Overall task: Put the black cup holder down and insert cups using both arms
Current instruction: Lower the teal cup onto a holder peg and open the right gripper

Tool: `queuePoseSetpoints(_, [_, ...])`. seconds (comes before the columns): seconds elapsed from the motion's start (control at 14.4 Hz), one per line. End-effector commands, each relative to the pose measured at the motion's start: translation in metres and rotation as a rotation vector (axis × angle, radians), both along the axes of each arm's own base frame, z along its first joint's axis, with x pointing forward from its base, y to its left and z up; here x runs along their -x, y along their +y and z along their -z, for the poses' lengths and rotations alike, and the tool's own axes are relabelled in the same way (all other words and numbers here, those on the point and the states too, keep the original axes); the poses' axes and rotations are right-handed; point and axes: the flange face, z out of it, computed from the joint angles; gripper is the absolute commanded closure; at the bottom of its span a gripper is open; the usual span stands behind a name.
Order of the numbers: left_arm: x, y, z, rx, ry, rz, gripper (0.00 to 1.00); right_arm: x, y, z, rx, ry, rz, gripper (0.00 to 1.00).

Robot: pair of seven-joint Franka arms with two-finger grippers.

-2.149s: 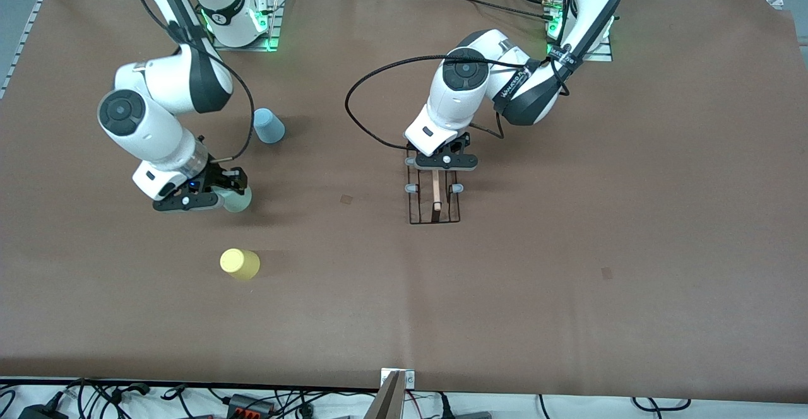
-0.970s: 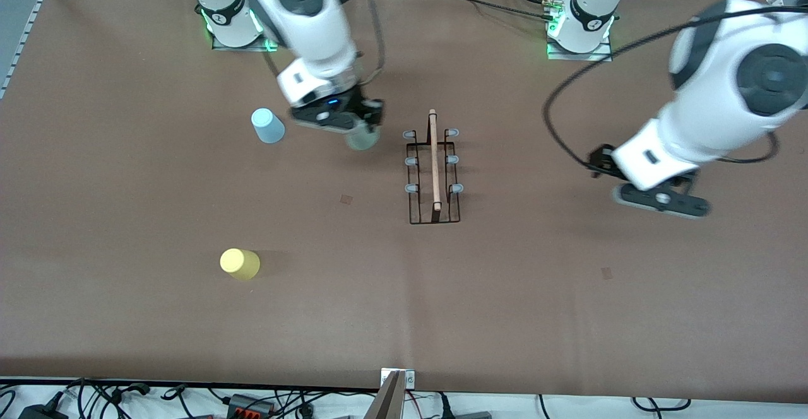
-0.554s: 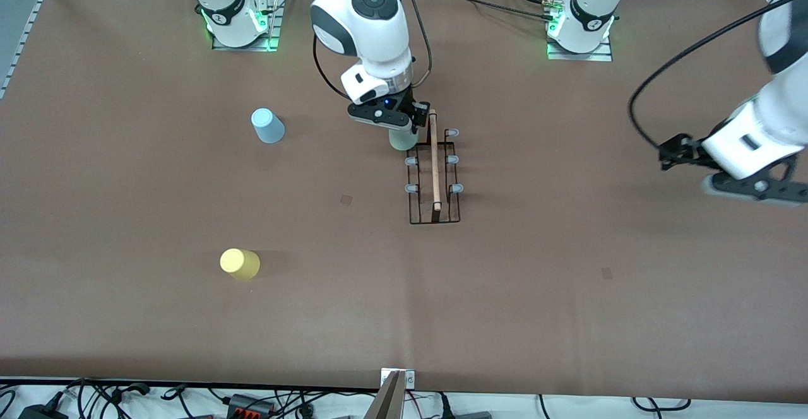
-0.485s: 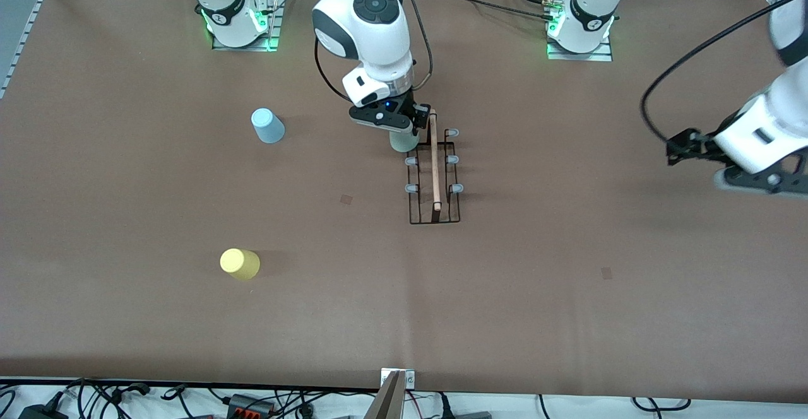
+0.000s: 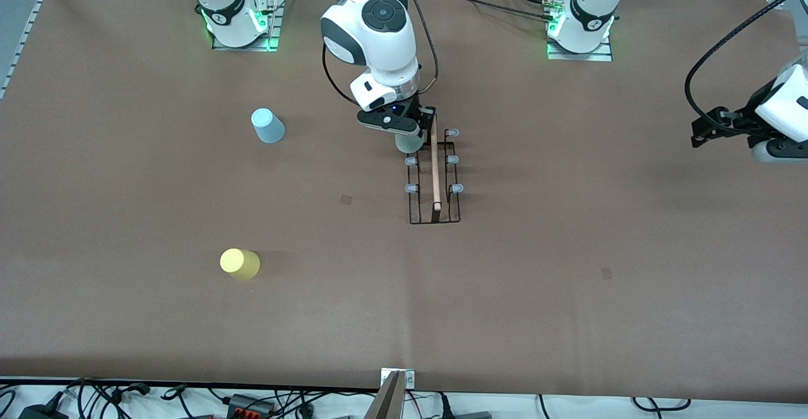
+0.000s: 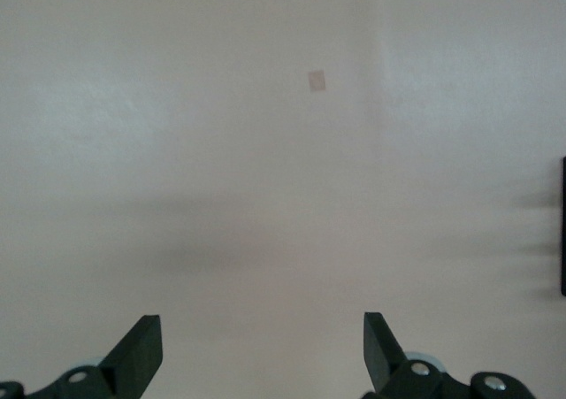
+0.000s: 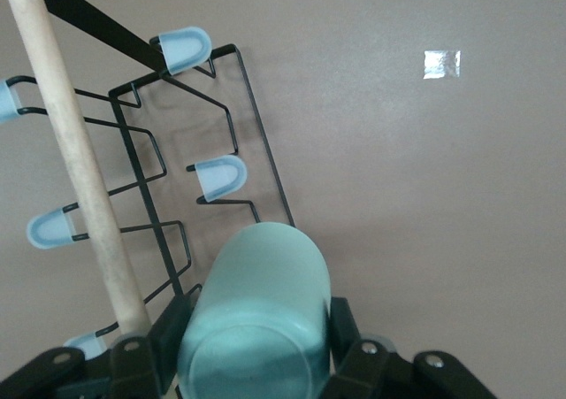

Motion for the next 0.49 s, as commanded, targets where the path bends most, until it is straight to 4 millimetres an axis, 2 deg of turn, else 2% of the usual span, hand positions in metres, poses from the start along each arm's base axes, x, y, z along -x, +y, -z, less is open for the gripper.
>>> queuePoseSetpoints(0.0, [0.012, -0.005, -0.005, 0.022, 0.022, 0.019, 0.0, -0.001, 0.006, -0.001, -0.001, -0.011, 0.008, 0.62])
queuePoseSetpoints(0.07, [0.012, -0.003, -0.009, 0.022, 0.012, 0.012, 0.0, -0.001, 0.006, 0.003, 0.002, -0.007, 0.008, 0.04])
queuePoseSetpoints(0.14, [0.014, -0.004, -0.014, 0.025, 0.006, 0.017, 0.0, -0.002, 0.006, 0.003, 0.003, -0.008, 0.006, 0.0])
queuePoseSetpoints(0.21, [0.018, -0.017, -0.019, 0.026, 0.005, 0.043, 0.0, -0.003, 0.005, 0.001, 0.001, -0.011, 0.002, 0.0])
queuePoseSetpoints(0.28, [0.019, -0.028, -0.018, 0.026, 0.016, 0.059, 0.0, -0.008, 0.002, -0.007, -0.006, -0.023, -0.009, 0.0])
queuePoseSetpoints(0.42, [0.023, -0.031, -0.014, 0.027, 0.049, 0.055, 0.0, -0.019, -0.008, -0.034, -0.02, -0.047, 0.008, 0.0])
